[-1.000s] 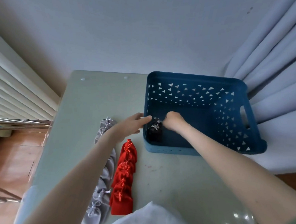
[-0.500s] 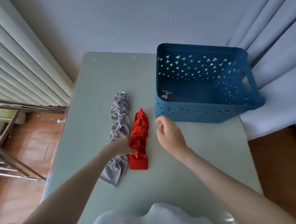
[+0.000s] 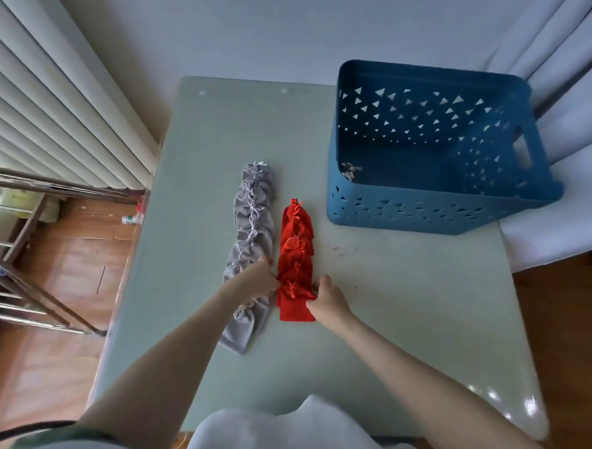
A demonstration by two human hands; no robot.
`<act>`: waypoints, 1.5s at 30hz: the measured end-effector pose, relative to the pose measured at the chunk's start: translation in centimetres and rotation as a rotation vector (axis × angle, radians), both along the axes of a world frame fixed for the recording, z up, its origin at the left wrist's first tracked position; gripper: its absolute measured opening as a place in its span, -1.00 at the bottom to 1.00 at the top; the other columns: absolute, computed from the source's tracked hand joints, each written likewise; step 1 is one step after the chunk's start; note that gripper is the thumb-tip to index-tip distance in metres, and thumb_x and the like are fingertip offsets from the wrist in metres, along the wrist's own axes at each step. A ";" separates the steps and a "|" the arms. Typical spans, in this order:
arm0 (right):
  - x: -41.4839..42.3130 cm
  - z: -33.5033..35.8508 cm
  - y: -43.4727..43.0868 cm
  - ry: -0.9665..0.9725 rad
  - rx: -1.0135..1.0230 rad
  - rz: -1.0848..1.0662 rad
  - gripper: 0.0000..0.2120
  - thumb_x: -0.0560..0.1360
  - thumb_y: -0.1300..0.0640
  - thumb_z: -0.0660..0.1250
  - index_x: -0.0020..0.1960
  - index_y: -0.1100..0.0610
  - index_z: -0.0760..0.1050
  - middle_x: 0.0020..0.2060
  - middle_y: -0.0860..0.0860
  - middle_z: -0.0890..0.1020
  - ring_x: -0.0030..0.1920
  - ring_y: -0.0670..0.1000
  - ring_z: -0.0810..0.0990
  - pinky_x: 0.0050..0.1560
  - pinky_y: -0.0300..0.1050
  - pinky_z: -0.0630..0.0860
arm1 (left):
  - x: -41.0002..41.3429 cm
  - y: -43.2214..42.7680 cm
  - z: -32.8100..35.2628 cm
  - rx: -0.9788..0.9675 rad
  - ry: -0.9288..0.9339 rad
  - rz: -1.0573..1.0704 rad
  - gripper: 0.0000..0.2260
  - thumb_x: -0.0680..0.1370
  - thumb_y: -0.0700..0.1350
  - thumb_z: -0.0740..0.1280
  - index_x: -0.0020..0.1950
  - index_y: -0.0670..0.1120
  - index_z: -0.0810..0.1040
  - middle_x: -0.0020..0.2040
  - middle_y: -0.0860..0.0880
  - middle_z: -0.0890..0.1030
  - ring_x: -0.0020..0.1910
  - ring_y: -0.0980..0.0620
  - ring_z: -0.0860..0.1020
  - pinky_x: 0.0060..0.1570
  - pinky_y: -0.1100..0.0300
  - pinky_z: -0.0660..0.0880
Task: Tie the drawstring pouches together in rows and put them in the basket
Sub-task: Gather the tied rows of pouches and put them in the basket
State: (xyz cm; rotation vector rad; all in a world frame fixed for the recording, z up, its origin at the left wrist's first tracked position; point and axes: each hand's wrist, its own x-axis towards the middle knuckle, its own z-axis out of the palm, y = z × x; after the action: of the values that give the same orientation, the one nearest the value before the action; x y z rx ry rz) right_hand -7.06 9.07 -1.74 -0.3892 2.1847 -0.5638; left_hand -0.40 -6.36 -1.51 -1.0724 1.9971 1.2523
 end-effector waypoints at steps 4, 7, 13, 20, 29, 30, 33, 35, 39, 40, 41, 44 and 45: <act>-1.3 -0.2 0.7 0.021 -0.039 0.030 -0.93 0.44 0.29 0.25 -0.10 0.17 0.44 -0.23 0.07 0.52 -0.17 0.08 0.51 -0.25 -0.14 0.29 | -0.5 -0.7 -0.7 0.039 -0.004 -0.030 -0.67 0.55 -0.30 0.21 0.32 -0.15 0.46 -0.16 0.02 0.55 -0.52 0.31 0.50 -0.39 0.44 0.44; -2.5 0.0 1.6 -0.029 -0.122 -0.013 -0.89 0.45 0.32 0.26 -0.11 0.14 0.49 -0.30 -0.02 0.54 -0.25 0.00 0.50 -0.23 -0.15 0.36 | -0.8 -1.1 -0.4 -0.059 0.007 -0.103 -0.71 0.58 -0.28 0.16 0.27 -0.16 0.48 -0.18 0.05 0.49 -0.28 0.17 0.50 -0.28 0.33 0.43; -4.1 0.4 1.0 -0.079 -0.183 0.000 -0.81 0.47 0.33 0.29 -0.14 0.04 0.47 -0.34 -0.12 0.52 -0.31 -0.09 0.49 -0.23 -0.20 0.43 | -1.7 -1.8 -0.5 -0.110 0.004 -0.188 -0.74 0.55 -0.32 0.15 0.20 -0.24 0.50 0.18 -0.15 0.52 0.17 -0.20 0.52 -0.01 0.06 0.46; -3.9 -0.6 -1.0 -0.007 -0.038 -0.060 -0.77 0.44 0.22 0.36 -0.17 0.08 0.28 -0.25 0.08 0.53 -0.18 0.22 0.63 -0.16 0.14 0.60 | -3.3 -2.5 -0.8 -0.161 -0.027 -0.221 -0.88 0.45 -0.22 0.22 -0.10 -0.22 0.50 -0.12 -0.22 0.60 -0.06 -0.19 0.58 -0.22 0.21 0.36; -2.7 -0.6 0.1 0.090 -0.105 0.009 -0.86 0.50 0.26 0.33 -0.09 0.12 0.37 -0.31 -0.02 0.51 -0.24 0.12 0.58 -0.14 0.04 0.52 | -2.6 -3.9 -1.3 -0.071 0.105 -0.108 -0.82 0.58 -0.18 0.23 0.15 -0.15 0.52 0.05 -0.17 0.62 -0.09 -0.06 0.56 0.00 0.12 0.52; -2.6 -0.6 0.2 0.118 -0.100 0.025 -0.84 0.51 0.25 0.34 -0.04 0.13 0.35 -0.29 -0.02 0.50 -0.24 0.09 0.55 -0.15 -0.02 0.48 | -2.6 -3.9 -1.6 -0.072 0.114 -0.104 -0.82 0.59 -0.18 0.21 0.15 -0.16 0.51 0.05 -0.18 0.62 -0.08 -0.07 0.57 0.01 0.10 0.53; -2.5 -0.5 0.3 0.193 -0.103 0.052 -0.83 0.52 0.24 0.33 0.01 0.15 0.34 -0.24 0.00 0.49 -0.22 0.03 0.48 -0.19 -0.10 0.35 | -3.0 -3.9 -1.1 -0.076 0.102 -0.116 -0.82 0.59 -0.18 0.17 0.07 -0.18 0.54 -0.01 -0.19 0.64 -0.03 -0.15 0.62 -0.01 0.08 0.55; -2.3 -0.4 0.5 0.208 -0.137 0.039 -0.87 0.51 0.27 0.32 -0.07 0.13 0.37 -0.25 -0.03 0.48 -0.21 0.01 0.46 -0.20 -0.17 0.28 | -3.3 -4.1 -1.1 -0.082 0.089 -0.157 -0.78 0.55 -0.20 0.14 -0.14 -0.16 0.58 -0.14 -0.19 0.68 -0.13 -0.16 0.64 -0.10 0.11 0.55; -1.8 -0.2 1.3 0.208 -0.219 -0.011 -0.87 0.48 0.34 0.32 -0.15 0.15 0.42 -0.30 -0.11 0.46 -0.25 -0.07 0.43 -0.22 -0.36 0.31 | -3.6 -4.0 -0.7 -0.111 0.069 -0.249 -0.73 0.52 -0.17 0.16 -0.29 -0.16 0.57 -0.30 -0.12 0.66 -0.32 -0.08 0.60 -0.25 0.19 0.52; -1.7 -0.2 1.4 0.207 -0.230 -0.023 -0.85 0.48 0.34 0.32 -0.16 0.14 0.42 -0.31 -0.13 0.46 -0.26 -0.12 0.43 -0.22 -0.38 0.32 | -3.7 -3.9 -0.6 -0.124 0.062 -0.261 -0.73 0.53 -0.16 0.16 -0.28 -0.17 0.58 -0.33 -0.10 0.64 -0.35 -0.05 0.58 -0.29 0.22 0.48; -1.7 -0.2 1.5 0.206 -0.237 -0.037 -0.83 0.48 0.34 0.33 -0.16 0.12 0.42 -0.32 -0.13 0.46 -0.27 -0.16 0.43 -0.22 -0.39 0.32 | -3.8 -3.7 -0.5 -0.134 0.052 -0.271 -0.73 0.54 -0.17 0.16 -0.25 -0.19 0.59 -0.33 -0.10 0.63 -0.34 -0.05 0.57 -0.30 0.23 0.46; -1.8 -0.3 1.6 0.212 -0.263 -0.086 -0.81 0.49 0.33 0.34 -0.16 0.08 0.40 -0.32 -0.12 0.50 -0.28 -0.16 0.47 -0.22 -0.37 0.34 | -3.9 -3.3 -0.7 -0.156 0.046 -0.269 -0.76 0.54 -0.18 0.17 -0.08 -0.25 0.60 -0.17 -0.19 0.66 -0.14 -0.16 0.61 -0.11 0.09 0.55; -1.8 -0.3 1.6 0.215 -0.277 -0.102 -0.80 0.49 0.32 0.35 -0.17 0.07 0.40 -0.33 -0.08 0.53 -0.29 -0.11 0.49 -0.23 -0.36 0.35 | -3.9 -3.2 -0.7 -0.159 0.046 -0.257 -0.77 0.54 -0.18 0.17 -0.02 -0.25 0.58 -0.11 -0.21 0.66 -0.08 -0.18 0.61 -0.07 0.04 0.56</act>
State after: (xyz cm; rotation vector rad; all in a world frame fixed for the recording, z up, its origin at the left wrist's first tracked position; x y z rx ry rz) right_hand -8.90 10.72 -2.01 -0.5068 2.3472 -0.9240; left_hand -4.27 -9.60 -2.23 -0.8298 2.2184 1.0061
